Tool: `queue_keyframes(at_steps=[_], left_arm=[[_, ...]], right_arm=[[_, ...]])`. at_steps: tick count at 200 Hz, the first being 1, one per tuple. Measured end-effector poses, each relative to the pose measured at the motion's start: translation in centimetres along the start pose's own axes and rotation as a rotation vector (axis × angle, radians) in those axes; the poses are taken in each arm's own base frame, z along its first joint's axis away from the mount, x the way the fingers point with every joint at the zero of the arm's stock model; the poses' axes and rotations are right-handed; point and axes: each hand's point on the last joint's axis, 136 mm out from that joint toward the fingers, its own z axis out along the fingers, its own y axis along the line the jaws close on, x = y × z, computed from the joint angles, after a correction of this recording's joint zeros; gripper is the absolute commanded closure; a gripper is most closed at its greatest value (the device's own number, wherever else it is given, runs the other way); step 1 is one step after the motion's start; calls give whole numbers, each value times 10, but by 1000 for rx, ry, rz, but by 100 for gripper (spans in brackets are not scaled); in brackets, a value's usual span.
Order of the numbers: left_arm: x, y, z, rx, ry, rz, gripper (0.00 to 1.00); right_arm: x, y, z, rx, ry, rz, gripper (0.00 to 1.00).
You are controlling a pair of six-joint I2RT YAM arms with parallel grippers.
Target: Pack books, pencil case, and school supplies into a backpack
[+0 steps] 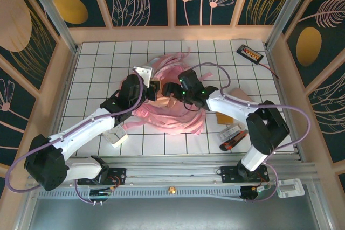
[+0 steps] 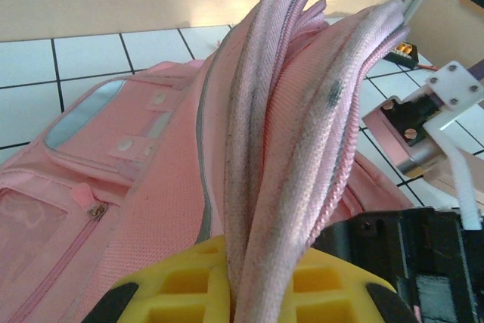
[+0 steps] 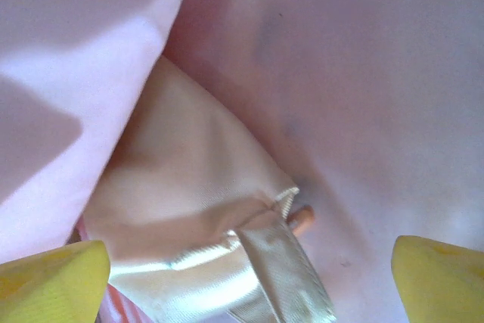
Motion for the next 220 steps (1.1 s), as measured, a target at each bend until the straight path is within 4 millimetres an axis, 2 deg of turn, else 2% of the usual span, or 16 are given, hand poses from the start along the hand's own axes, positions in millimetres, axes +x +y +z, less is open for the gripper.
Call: queue_keyframes(at_steps=[30, 49, 91, 124, 137, 153, 195, 220], left_arm=[[0, 1, 0, -7, -1, -8, 100], [0, 1, 0, -7, -2, -9, 100], [1, 2, 0, -8, 0, -9, 100], [4, 3, -1, -9, 2, -9, 100], [4, 3, -1, -8, -1, -12, 100], [4, 3, -2, -7, -2, -12, 100], [5, 3, -3, -6, -3, -13, 100], [6, 3, -3, -1, -2, -13, 100]], right_arm=[[3, -5, -11, 45, -1, -63, 4], [0, -1, -26, 39, -21, -97, 4], [-15, 7, -78, 17, -113, -150, 4], [-27, -2, -120, 50, -189, -169, 1], [-32, -16, -133, 79, -213, -163, 1], [-42, -42, -151, 132, -251, -133, 1], [-75, -133, -199, 313, -354, 10, 1], [-83, -180, -211, 415, -332, 48, 1]])
